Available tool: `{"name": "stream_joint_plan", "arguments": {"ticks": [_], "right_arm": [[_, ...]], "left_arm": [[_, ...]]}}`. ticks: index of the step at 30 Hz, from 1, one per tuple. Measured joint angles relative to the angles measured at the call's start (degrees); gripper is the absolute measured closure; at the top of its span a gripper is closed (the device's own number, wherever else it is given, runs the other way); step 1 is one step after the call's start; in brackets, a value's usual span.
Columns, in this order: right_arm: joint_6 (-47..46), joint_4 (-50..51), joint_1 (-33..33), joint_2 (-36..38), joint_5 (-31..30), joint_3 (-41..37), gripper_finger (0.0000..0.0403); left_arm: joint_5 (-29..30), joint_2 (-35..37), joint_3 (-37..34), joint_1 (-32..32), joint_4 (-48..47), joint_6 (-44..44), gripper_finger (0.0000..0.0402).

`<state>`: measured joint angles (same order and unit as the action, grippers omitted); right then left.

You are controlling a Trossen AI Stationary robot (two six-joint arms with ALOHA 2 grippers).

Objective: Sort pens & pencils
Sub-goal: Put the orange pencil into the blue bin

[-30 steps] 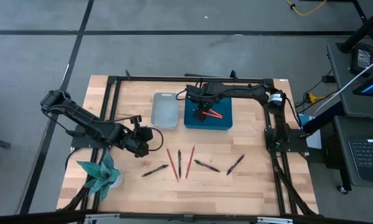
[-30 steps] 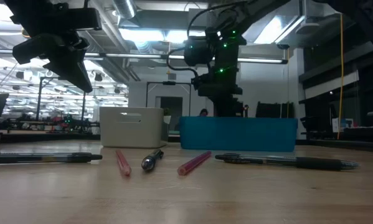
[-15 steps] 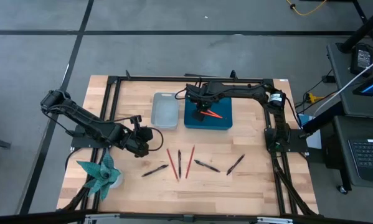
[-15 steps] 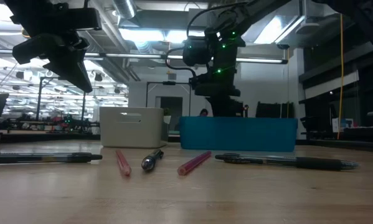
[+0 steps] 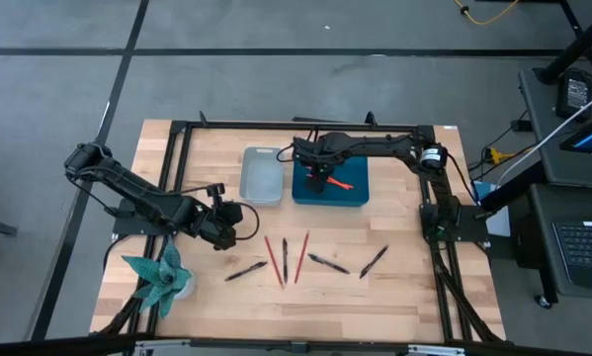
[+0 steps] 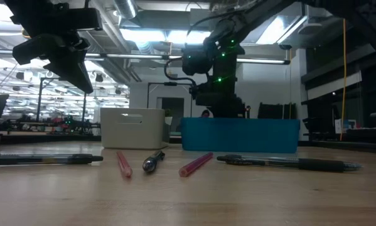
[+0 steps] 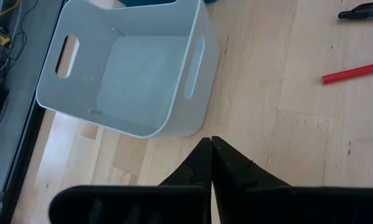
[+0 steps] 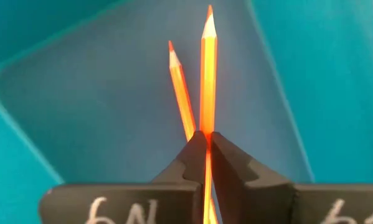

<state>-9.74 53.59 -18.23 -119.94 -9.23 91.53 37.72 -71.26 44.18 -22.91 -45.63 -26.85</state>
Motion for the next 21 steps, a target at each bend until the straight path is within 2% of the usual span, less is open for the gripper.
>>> {"name": "stream_joint_plan", "arguments": {"ticks": [21], "right_arm": [[-0.2, 0.2, -0.7, -0.1, 1.5, 0.0, 0.0381]], "left_arm": [[0.0, 0.0, 0.0, 0.0, -0.2, 0.0, 0.0401]]}}
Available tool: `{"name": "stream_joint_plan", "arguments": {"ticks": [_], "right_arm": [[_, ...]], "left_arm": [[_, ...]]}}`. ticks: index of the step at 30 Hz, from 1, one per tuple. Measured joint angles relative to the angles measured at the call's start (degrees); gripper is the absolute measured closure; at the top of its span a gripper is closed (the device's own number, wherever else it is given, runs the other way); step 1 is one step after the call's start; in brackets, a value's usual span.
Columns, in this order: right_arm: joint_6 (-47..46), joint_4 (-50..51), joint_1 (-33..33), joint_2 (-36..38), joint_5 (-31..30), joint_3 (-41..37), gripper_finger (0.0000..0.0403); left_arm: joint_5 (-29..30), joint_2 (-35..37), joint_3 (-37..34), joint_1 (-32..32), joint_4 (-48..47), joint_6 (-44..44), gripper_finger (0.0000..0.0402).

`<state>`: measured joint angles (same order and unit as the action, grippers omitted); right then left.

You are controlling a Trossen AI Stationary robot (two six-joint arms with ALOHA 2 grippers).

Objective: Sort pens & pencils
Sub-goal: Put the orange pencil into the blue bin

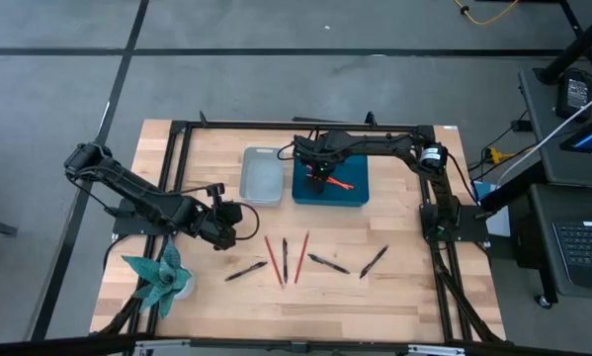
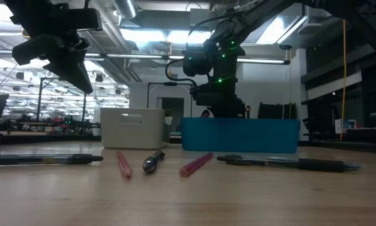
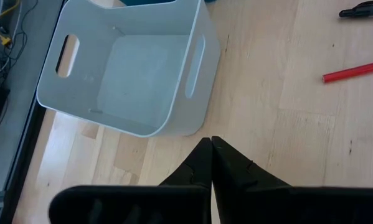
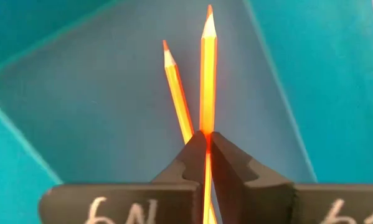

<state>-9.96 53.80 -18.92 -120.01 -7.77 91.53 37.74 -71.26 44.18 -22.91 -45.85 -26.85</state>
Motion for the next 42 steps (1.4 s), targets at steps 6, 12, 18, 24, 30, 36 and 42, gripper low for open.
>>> {"name": "stream_joint_plan", "arguments": {"ticks": [6, 12, 18, 24, 30, 36, 42], "right_arm": [[0.0, 0.3, 0.0, 0.0, 0.9, 0.0, 0.0381], [0.0, 0.4, -0.7, 0.0, 2.0, 0.0, 0.0381], [-0.2, 0.5, -1.1, 0.0, 2.4, 0.0, 0.0381], [-0.4, 0.5, -1.3, 0.0, 3.5, 0.0, 0.0381], [-0.4, 0.4, -1.3, 0.0, 4.6, 0.0, 0.0381], [-0.5, 0.4, -1.3, 0.0, 4.9, 0.0, 0.0381], [-0.5, 0.4, -1.9, 0.0, 4.9, 0.0, 0.0341]], "left_arm": [[0.0, 0.0, 0.0, 0.0, 0.0, 0.0, 0.0401], [0.0, 0.0, 0.0, 0.0, 0.0, 0.0, 0.0401], [0.0, 0.0, 0.0, 0.0, 0.0, 0.0, 0.0401], [0.0, 0.0, 0.0, 0.0, 0.0, -0.1, 0.0401], [0.0, 0.0, 0.0, 0.0, 0.0, -0.1, 0.0401], [0.0, 0.0, 0.0, 0.0, 0.0, -0.1, 0.0401], [0.0, 0.0, 0.0, 0.0, 0.0, -0.2, 0.0401]]}}
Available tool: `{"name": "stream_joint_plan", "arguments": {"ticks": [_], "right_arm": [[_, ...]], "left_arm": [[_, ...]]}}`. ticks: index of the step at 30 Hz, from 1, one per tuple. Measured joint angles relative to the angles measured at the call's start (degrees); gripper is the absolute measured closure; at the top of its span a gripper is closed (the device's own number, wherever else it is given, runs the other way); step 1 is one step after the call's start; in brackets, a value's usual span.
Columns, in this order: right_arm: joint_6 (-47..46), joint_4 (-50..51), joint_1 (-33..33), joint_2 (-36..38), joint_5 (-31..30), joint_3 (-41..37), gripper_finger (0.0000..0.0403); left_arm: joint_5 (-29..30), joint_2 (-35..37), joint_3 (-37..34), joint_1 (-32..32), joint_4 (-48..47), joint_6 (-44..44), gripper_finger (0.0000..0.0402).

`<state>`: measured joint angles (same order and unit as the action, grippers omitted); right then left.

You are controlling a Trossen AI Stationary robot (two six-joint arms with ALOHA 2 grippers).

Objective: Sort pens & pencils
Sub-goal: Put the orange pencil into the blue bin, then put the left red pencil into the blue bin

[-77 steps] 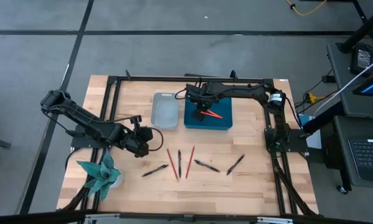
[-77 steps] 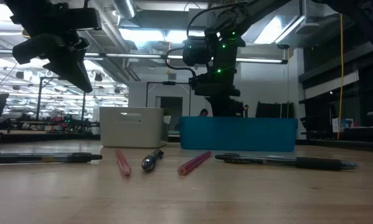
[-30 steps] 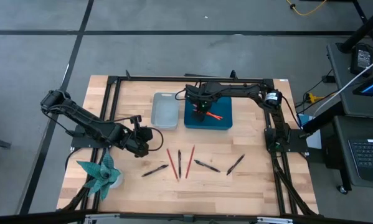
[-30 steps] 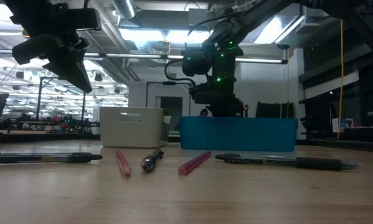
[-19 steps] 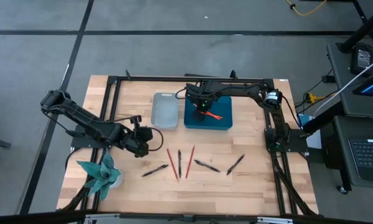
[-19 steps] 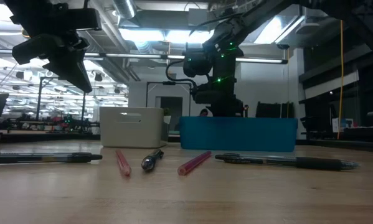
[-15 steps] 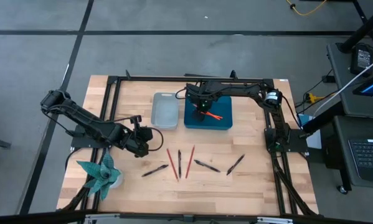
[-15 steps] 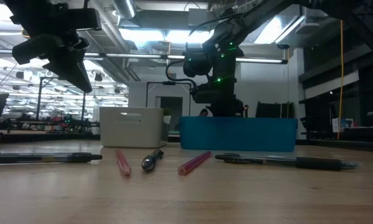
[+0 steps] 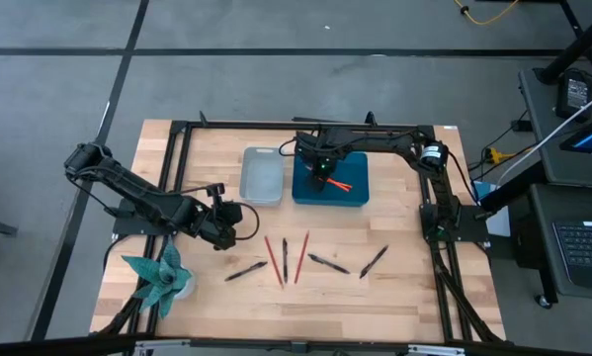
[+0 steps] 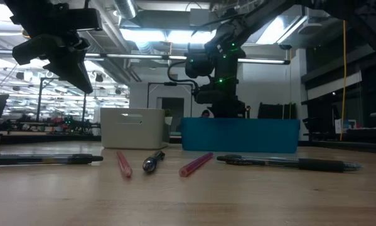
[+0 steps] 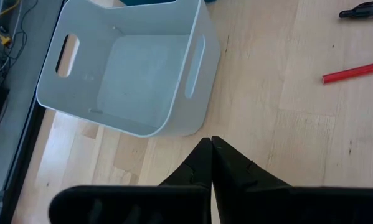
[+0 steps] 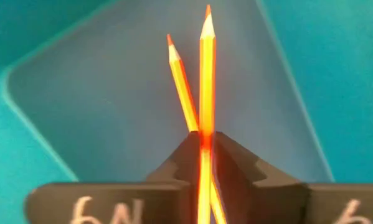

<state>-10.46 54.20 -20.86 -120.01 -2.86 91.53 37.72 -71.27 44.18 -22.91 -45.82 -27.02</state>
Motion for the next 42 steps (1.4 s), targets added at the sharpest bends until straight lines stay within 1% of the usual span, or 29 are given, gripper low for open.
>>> {"name": "stream_joint_plan", "arguments": {"ticks": [4, 7, 11, 18, 21, 25, 33, 38, 40, 42], "right_arm": [[-0.1, -0.3, -0.2, 0.0, 0.0, 0.0, 0.0282], [0.1, -0.5, -0.1, 0.0, 0.0, 0.0, 0.0245], [0.0, -0.6, -0.1, 0.0, -0.4, 0.0, 0.0222], [-1.2, -0.4, 0.0, 0.0, 0.0, 0.1, 0.0218], [-1.4, 2.8, 0.1, 0.0, 0.0, 1.5, 0.0218], [-1.7, 8.7, 0.1, 0.0, 0.0, 5.5, 0.0218], [-4.6, 19.1, 1.7, 0.0, 0.3, 17.0, 0.0218], [-9.4, 24.7, 5.7, 0.0, 7.5, 21.7, 0.0218], [-11.1, 25.3, 8.4, 0.0, 10.8, 22.1, 0.0218], [-12.8, 25.2, 11.8, 0.0, 12.7, 21.9, 0.0218]], "left_arm": [[0.0, 0.0, 0.0, 0.0, 0.0, 0.0, 0.0401], [0.0, 0.0, 0.0, 0.0, 0.0, 0.0, 0.0401], [0.0, 0.0, 0.0, 0.0, 0.0, 0.0, 0.0401], [0.0, 0.0, 0.0, 0.0, 0.0, 0.0, 0.0401], [0.0, 0.0, 0.0, 0.0, 0.0, 0.0, 0.0401], [0.0, 0.0, 0.0, 0.0, 0.0, 0.0, 0.0401], [-1.1, 0.0, 0.0, 0.0, 0.0, -1.0, 0.0401], [-1.3, 0.0, 0.0, 0.0, 0.0, -1.1, 0.0401], [-1.3, 0.0, 0.0, 0.0, 0.0, -1.1, 0.0401], [-1.3, 0.0, 0.0, 0.0, 0.0, -1.1, 0.0401]]}}
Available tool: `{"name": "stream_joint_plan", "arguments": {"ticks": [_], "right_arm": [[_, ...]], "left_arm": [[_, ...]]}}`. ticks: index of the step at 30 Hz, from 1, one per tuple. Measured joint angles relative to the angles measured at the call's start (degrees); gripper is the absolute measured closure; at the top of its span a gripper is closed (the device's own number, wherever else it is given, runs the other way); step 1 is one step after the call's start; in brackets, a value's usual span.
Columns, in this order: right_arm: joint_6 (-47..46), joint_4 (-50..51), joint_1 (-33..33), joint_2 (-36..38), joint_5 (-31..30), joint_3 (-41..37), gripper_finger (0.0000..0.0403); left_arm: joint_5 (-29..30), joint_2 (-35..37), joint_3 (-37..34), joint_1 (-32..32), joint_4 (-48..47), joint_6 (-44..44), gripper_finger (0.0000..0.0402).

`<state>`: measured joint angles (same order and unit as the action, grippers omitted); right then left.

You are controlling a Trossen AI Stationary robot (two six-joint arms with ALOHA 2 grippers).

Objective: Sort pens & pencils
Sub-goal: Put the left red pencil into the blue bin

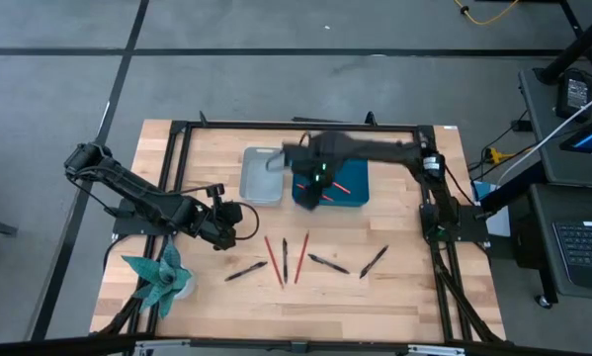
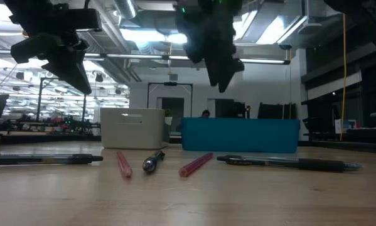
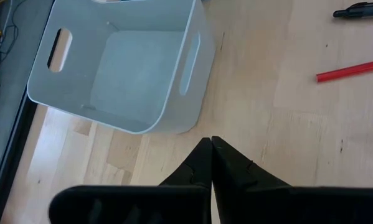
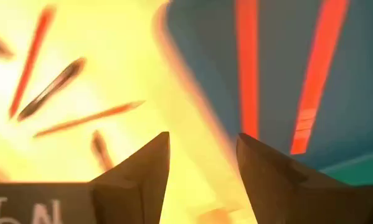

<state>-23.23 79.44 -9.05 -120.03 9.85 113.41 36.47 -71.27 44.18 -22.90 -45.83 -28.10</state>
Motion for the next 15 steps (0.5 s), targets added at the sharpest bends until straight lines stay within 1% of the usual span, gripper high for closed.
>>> {"name": "stream_joint_plan", "arguments": {"ticks": [4, 9, 13, 15], "right_arm": [[-2.2, -0.1, 7.6, 0.0, -0.1, -1.5, 0.0218], [-6.1, -0.8, 16.5, 0.0, -5.5, -3.2, 0.0218], [-9.0, -1.9, 20.5, 0.0, -10.6, -5.4, 0.0218], [-10.2, -2.9, 21.5, 0.0, -11.7, -6.7, 0.0218]], "left_arm": [[0.0, 0.0, 0.0, 0.0, -0.3, 0.0, 0.0401], [-0.2, 0.0, 0.0, 0.0, -3.3, 0.0, 0.0401], [-0.2, 0.0, 0.0, 0.0, -5.6, -0.3, 0.0401], [-0.1, 0.0, 0.0, 0.0, -5.7, -0.2, 0.0401]]}}
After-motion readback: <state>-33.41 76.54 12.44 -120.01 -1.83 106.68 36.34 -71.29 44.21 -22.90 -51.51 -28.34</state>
